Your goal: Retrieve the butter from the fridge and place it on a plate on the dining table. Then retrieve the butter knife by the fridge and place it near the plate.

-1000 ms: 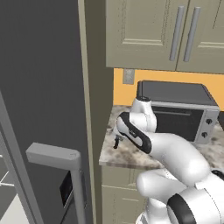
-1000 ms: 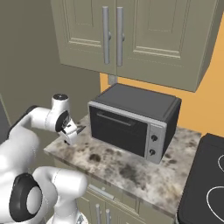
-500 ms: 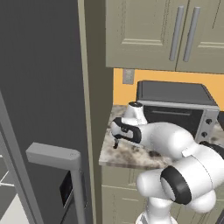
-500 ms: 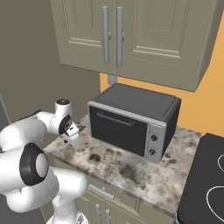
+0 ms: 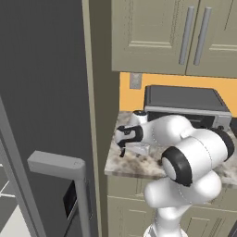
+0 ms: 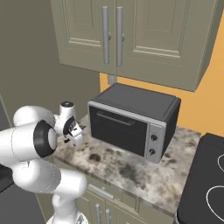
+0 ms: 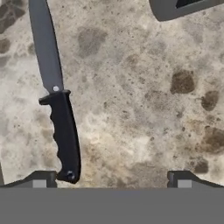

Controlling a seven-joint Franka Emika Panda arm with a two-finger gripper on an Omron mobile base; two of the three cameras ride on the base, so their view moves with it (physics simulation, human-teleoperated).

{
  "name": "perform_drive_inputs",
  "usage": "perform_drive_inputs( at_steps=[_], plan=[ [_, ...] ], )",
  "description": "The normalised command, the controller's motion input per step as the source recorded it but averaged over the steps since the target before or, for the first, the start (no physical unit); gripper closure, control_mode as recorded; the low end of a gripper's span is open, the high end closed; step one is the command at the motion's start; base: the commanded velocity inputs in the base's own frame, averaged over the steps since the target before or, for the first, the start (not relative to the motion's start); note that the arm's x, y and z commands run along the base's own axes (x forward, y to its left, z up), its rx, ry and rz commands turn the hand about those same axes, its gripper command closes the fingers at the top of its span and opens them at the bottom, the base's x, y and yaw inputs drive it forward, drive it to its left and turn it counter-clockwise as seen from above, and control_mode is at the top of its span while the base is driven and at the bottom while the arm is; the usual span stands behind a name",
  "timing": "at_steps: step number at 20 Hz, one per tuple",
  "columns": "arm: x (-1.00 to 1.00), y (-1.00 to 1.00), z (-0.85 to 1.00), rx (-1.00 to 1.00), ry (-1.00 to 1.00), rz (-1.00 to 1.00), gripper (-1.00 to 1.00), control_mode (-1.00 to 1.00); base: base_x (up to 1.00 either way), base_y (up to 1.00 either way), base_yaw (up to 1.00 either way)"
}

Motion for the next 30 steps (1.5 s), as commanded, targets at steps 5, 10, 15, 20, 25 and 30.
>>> perform_drive_inputs(
  at_steps=[5,10,15,20,25,30],
  plan=[
    [0.36,0.02,-0.26,-0.01,0.00,0.00,-1.00,-1.00,0.00,0.00,0.00],
    [0.22,0.04,-0.22,-0.02,0.03,0.00,-1.00,-1.00,0.00,0.00,0.00],
    [0.09,0.01,-0.25,-0.06,0.09,0.00,-1.00,-1.00,0.00,0.00,0.00],
    [0.00,0.03,-0.02,0.00,0.00,0.00,-1.00,-1.00,0.00,0.00,0.00],
    [0.00,0.01,-0.14,-0.01,0.00,0.00,-1.00,-1.00,0.00,0.00,0.00],
    [-0.04,-0.01,-0.36,-0.08,0.00,0.00,-1.00,-1.00,0.00,0.00,0.00]
  ],
)
